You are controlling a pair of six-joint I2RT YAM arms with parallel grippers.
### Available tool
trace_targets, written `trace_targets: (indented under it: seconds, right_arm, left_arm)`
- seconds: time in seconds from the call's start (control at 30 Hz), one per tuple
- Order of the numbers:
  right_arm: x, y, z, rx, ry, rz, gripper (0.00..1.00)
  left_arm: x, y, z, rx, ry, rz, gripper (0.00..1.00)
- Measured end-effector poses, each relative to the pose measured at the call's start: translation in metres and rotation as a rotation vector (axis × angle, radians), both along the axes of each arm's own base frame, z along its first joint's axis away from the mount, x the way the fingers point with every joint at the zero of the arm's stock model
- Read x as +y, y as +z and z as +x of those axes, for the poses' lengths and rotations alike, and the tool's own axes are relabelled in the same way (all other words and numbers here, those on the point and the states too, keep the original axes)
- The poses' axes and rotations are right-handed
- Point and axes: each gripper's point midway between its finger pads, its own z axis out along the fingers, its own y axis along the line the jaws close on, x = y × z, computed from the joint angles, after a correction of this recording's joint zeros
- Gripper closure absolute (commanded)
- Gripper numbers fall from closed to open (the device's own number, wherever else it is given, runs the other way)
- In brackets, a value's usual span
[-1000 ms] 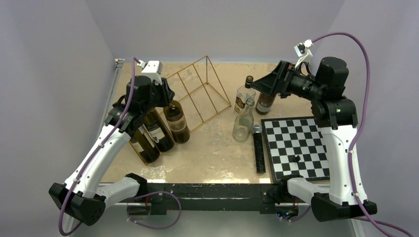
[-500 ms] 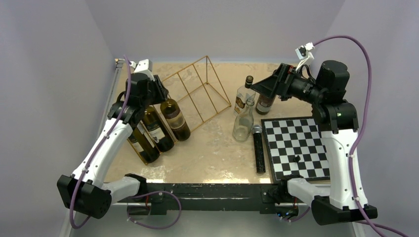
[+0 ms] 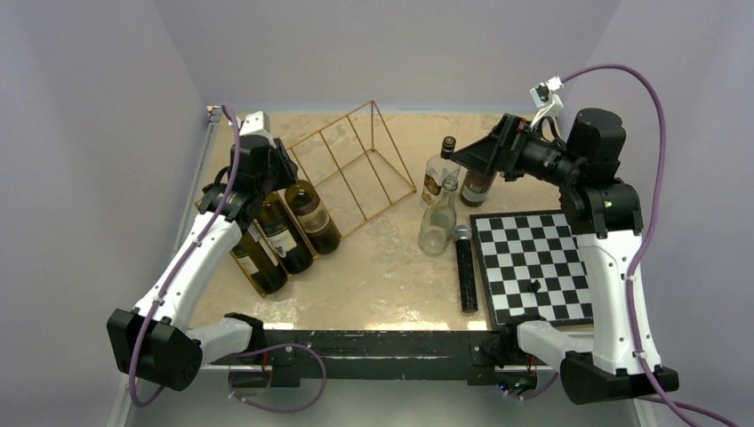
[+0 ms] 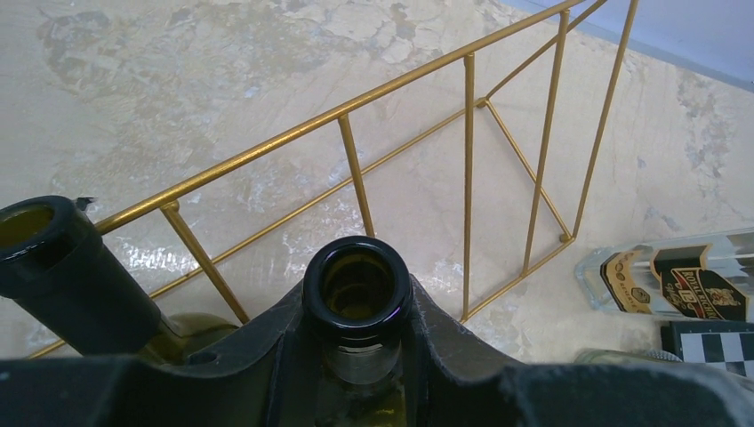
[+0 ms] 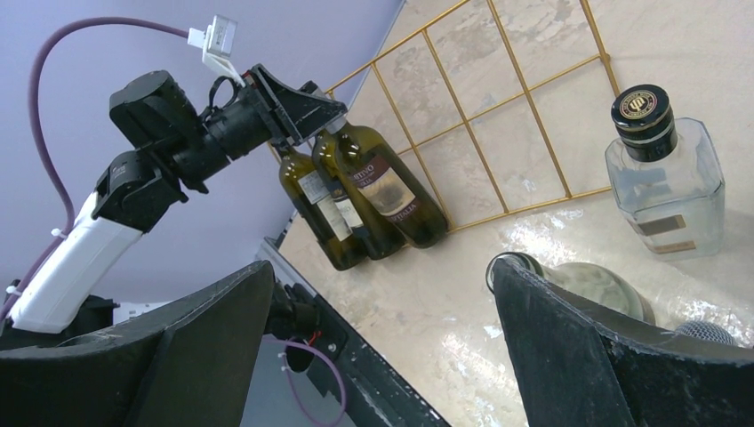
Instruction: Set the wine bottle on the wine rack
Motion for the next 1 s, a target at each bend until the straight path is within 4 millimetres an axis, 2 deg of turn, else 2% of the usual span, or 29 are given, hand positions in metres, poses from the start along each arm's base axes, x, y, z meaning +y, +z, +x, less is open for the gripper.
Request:
trace_targets:
  seconds: [0.3, 0.5, 0.73, 0.87, 1.0]
  right_arm:
    - [-0.001, -0.005, 0.006, 0.018, -0.011, -0.005, 0.01]
    - [-0.001, -0.008, 0.009, 0.027, -0.017, -0.007, 0.01]
    - [-0.001, -0.009, 0.010, 0.029, -0.018, -0.007, 0.01]
    - [-0.001, -0.009, 0.010, 0.029, -0.018, -0.007, 0.01]
    - [-0.001, -0.009, 0.010, 0.032, -0.018, -0.008, 0.01]
  left_arm:
    - [0.006, -0.005, 0.004, 0.003, 0.037, 0.015, 0.63]
    - [0.010, -0.008, 0.008, 0.008, 0.071, 0.018, 0.59]
    - [0.019, -0.022, 0.014, 0.039, 0.122, 0.058, 0.57]
    - [0.020, -0.032, 0.017, 0.064, 0.131, 0.072, 0.51]
    - [0.020, -0.033, 0.017, 0.068, 0.132, 0.072, 0.43]
